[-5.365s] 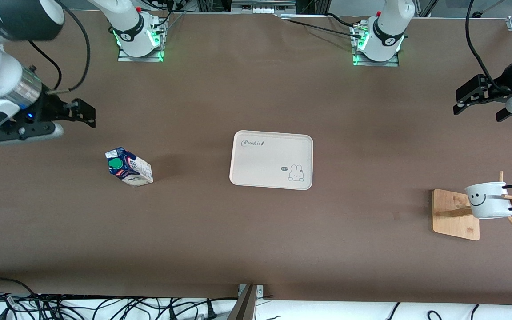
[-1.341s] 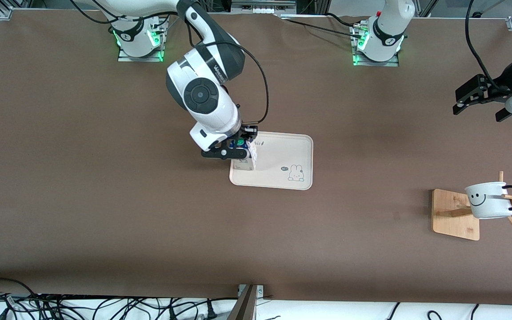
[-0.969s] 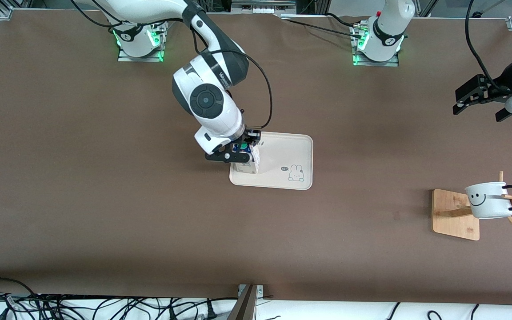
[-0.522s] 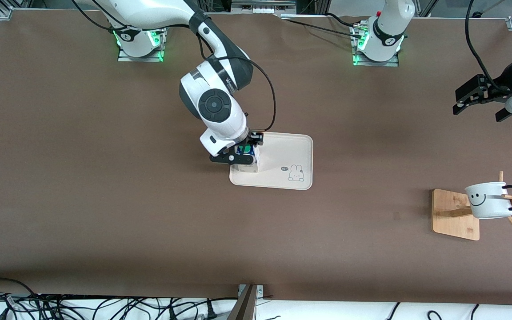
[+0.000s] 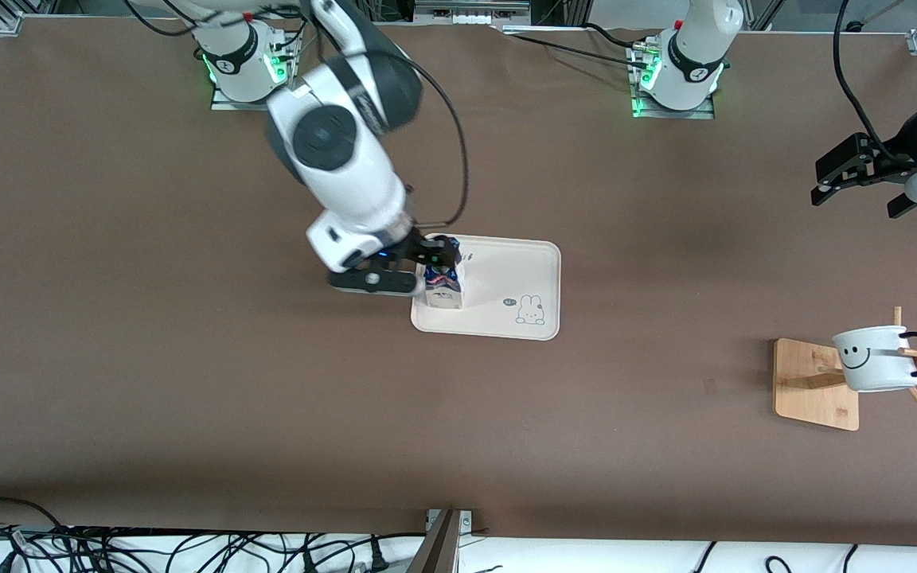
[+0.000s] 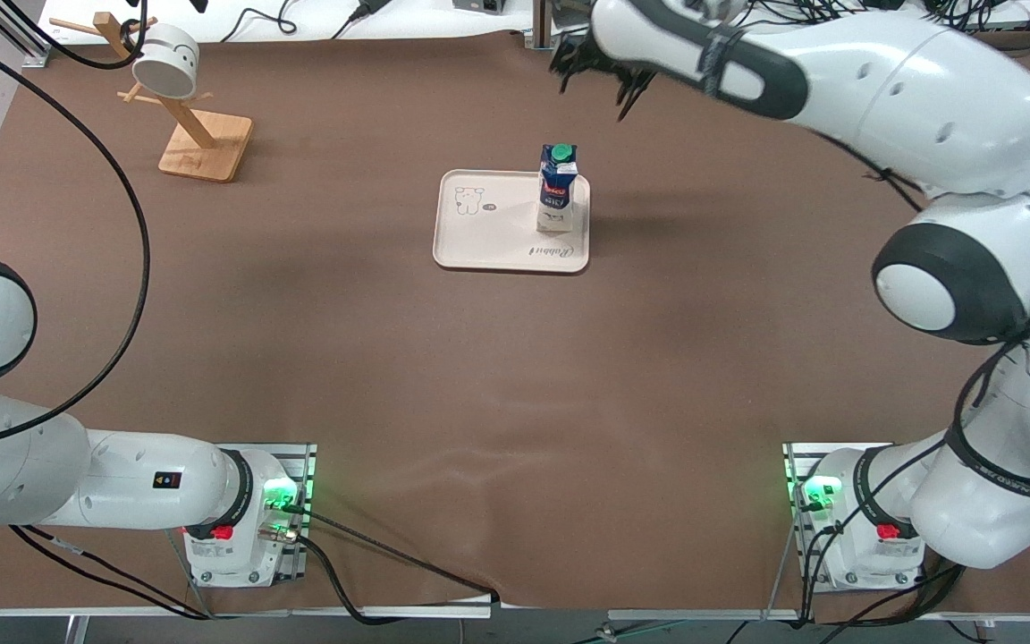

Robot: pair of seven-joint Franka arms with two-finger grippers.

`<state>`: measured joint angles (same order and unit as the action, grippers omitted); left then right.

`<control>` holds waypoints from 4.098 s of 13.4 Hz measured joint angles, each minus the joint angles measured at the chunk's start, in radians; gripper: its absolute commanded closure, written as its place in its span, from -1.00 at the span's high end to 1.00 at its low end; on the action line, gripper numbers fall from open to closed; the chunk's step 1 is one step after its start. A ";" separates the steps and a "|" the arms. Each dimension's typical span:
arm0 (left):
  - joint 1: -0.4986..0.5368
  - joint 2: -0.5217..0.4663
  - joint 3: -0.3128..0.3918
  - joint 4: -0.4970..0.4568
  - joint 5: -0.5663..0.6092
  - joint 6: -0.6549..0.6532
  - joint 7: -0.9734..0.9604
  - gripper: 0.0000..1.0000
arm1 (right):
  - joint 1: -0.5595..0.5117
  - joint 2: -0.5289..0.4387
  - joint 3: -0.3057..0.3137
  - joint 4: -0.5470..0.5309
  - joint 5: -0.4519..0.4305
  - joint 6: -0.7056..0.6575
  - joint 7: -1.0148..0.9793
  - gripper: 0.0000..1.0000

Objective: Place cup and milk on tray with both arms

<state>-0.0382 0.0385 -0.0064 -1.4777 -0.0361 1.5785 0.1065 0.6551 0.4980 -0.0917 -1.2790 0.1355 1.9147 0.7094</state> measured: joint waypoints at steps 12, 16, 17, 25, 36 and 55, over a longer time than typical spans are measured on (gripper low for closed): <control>-0.001 0.000 -0.001 0.000 0.000 -0.002 0.000 1.00 | -0.151 -0.423 -0.186 -0.200 -0.005 -0.406 -0.431 1.00; -0.001 0.001 -0.002 0.000 0.000 -0.002 0.000 1.00 | -0.442 -0.610 0.055 -0.420 -0.068 -0.363 -0.516 1.00; -0.001 0.001 -0.002 0.000 0.000 -0.002 0.000 1.00 | -0.470 -0.638 0.071 -0.456 -0.072 -0.351 -0.547 1.00; -0.004 0.006 -0.006 0.000 0.000 -0.003 0.000 1.00 | -0.555 -0.640 0.083 -0.481 -0.094 -0.311 -0.651 1.00; 0.025 0.081 0.006 -0.004 0.026 0.150 -0.039 0.93 | -0.560 -0.534 0.091 -0.395 -0.126 -0.286 -0.650 1.00; 0.162 -0.090 -0.002 -0.788 0.187 1.194 -0.276 0.65 | -0.559 -0.522 0.100 -0.379 -0.128 -0.313 -0.649 1.00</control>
<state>0.1233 -0.0513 -0.0081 -2.2660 0.1509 2.7726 -0.1695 0.0960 -0.0236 0.0079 -1.6583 0.0073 1.6018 0.0603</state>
